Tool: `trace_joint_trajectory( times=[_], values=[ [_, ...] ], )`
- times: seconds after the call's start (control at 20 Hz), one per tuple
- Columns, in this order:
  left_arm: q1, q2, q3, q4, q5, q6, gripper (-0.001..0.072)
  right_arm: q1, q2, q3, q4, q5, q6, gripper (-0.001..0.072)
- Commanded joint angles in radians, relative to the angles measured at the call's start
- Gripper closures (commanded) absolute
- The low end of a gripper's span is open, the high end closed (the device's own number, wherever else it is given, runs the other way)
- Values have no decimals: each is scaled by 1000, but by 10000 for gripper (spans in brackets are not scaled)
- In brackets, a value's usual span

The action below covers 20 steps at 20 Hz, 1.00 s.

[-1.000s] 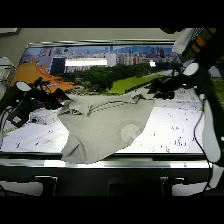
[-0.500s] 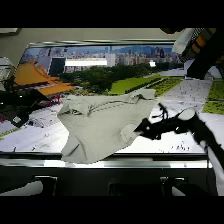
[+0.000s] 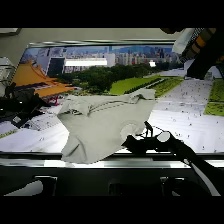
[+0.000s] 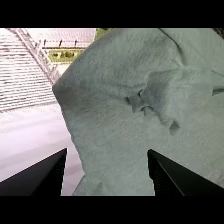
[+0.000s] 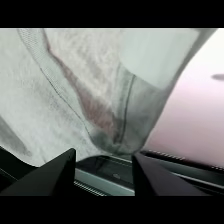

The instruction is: Fold the clothes and pants, and hang the long-sleeved shirts on hangers.

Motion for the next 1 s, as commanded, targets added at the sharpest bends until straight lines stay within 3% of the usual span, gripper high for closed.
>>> trace_joint_trajectory(
  times=[0.0,0.1,0.15,0.2,0.3,0.35,0.45,0.55,0.7,0.95],
  values=[
    [1,1,-4,1,-2,0,124,18,-38,-10,25,-85,16,379],
    [1,1,-4,1,-2,0,124,18,-38,-10,78,-158,16,454],
    [1,1,-4,1,-2,0,124,17,-38,-8,100,-185,16,612],
    [1,2,-5,1,-2,0,123,15,-38,0,96,-193,16,674],
    [0,2,-21,1,-2,3,123,15,-34,29,73,-192,26,676],
    [0,2,-35,1,-3,13,123,15,-23,46,12,-191,80,676],
    [0,2,-84,0,-13,40,122,-24,16,84,-216,-148,275,676],
    [0,2,-154,0,-13,75,123,-160,63,136,-430,-18,367,676],
    [-12,2,-251,-11,36,120,123,-412,130,223,-586,148,350,676],
    [-158,-3,-334,-111,146,257,123,-582,159,289,-596,285,237,675]
  ],
)
